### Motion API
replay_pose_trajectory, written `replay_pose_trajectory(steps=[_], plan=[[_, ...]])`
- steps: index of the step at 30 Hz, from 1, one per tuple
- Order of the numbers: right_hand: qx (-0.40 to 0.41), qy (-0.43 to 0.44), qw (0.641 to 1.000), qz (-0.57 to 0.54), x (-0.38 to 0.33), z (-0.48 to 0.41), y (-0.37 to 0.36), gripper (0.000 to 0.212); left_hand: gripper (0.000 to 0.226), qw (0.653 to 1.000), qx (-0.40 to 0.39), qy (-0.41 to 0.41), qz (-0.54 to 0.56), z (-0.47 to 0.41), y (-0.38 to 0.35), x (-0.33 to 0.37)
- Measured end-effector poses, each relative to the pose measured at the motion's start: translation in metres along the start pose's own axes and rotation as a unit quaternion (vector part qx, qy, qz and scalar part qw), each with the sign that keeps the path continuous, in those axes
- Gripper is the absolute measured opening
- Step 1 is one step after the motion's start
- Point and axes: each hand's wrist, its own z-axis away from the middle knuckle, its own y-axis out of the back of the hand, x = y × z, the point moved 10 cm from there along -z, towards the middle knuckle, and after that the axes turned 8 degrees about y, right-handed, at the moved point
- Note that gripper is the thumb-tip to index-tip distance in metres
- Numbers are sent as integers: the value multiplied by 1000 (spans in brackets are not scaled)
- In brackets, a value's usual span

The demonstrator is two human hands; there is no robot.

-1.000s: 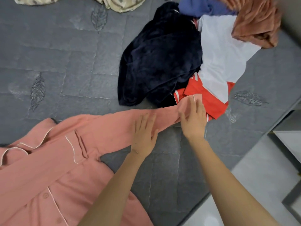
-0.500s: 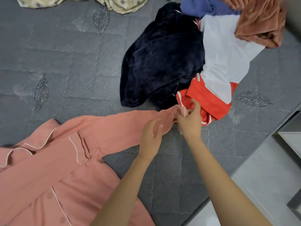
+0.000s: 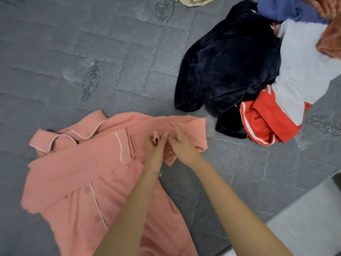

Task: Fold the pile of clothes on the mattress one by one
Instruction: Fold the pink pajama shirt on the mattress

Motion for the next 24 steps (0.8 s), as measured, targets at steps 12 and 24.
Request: replay_pose_trajectory(steps=[12, 24], plan=[[-20, 79, 925, 372, -16, -23, -82, 60, 40, 959, 204, -148, -133, -4, 202, 27], [-22, 92, 900, 426, -23, -23, -173, 73, 30, 930, 332, -44, -151, -24, 378, -4]])
